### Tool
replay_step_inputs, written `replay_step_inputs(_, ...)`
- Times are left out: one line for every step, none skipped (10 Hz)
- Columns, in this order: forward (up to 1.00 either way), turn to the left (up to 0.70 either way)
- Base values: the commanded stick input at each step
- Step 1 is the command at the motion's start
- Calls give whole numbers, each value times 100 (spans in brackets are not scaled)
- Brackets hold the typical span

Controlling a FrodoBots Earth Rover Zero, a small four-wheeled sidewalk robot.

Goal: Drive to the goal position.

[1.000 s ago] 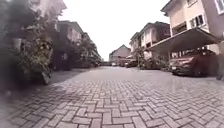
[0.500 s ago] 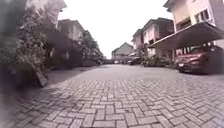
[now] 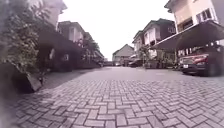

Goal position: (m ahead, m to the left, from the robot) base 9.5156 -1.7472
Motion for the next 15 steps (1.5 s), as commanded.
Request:
replay_step_inputs(69,3)
replay_step_inputs(69,3)
replay_step_inputs(69,3)
replay_step_inputs(69,3)
replay_step_inputs(69,3)
replay_step_inputs(69,3)
replay_step_inputs(69,3)
replay_step_inputs(69,3)
replay_step_inputs(69,3)
replay_step_inputs(69,3)
replay_step_inputs(69,3)
replay_step_inputs(69,3)
replay_step_inputs(69,3)
replay_step_inputs(69,3)
replay_step_inputs(69,3)
